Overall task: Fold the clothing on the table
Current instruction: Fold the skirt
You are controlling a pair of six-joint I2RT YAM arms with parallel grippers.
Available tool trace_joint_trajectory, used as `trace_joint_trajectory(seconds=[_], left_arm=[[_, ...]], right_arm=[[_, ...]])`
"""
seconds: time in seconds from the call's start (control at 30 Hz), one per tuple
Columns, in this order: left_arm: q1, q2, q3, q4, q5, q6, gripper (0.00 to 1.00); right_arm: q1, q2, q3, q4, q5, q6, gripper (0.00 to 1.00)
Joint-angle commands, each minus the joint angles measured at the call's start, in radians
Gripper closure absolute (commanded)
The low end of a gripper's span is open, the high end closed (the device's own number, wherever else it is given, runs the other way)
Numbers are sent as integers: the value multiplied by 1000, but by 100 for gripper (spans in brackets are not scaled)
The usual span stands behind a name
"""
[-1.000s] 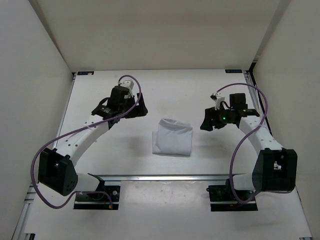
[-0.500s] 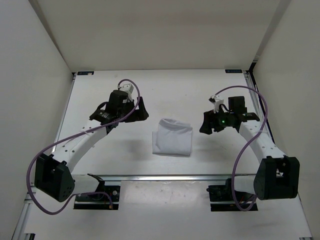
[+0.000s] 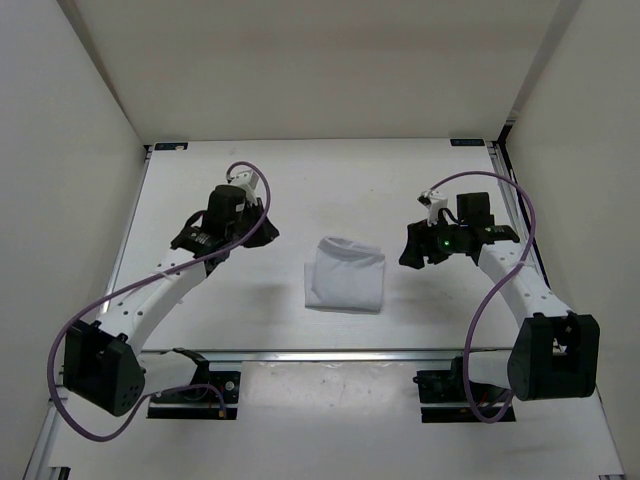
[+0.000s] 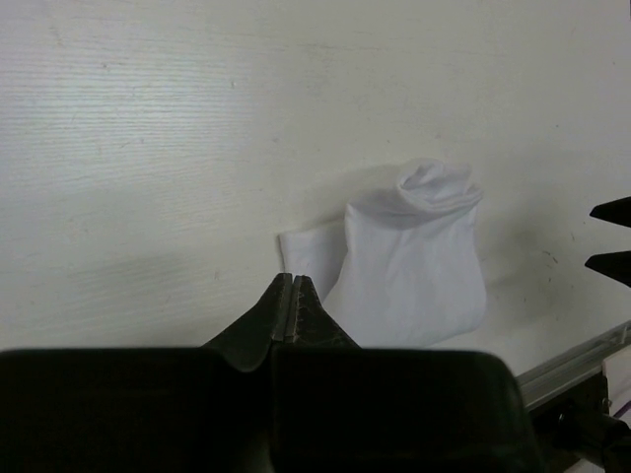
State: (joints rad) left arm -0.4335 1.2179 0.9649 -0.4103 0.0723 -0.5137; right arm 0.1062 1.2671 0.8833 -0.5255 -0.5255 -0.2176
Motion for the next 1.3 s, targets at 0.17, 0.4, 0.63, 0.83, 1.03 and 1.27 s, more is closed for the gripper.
trace_joint_trajectory(seconds=[0.17, 0.4, 0.63, 0.83, 1.03, 1.27], left_arm=[[-126, 140, -31, 85, 116, 1, 97], [-202, 279, -31, 151, 135, 14, 47], [-209, 354, -3, 202, 172, 1, 51], [-214, 388, 12, 225, 199, -11, 61], [-212, 410, 11, 243, 219, -12, 56], [-211, 430, 14, 245, 230, -9, 53]], right_arm=[[-11, -28, -4, 2, -1, -14, 26], [-20, -38, -17, -13, 9, -32, 26], [-19, -38, -20, -42, -1, -43, 51], [-68, -26, 8, -16, -14, 14, 100], [-66, 0, 14, -14, -7, 15, 100], [-80, -5, 17, -22, -7, 1, 93]])
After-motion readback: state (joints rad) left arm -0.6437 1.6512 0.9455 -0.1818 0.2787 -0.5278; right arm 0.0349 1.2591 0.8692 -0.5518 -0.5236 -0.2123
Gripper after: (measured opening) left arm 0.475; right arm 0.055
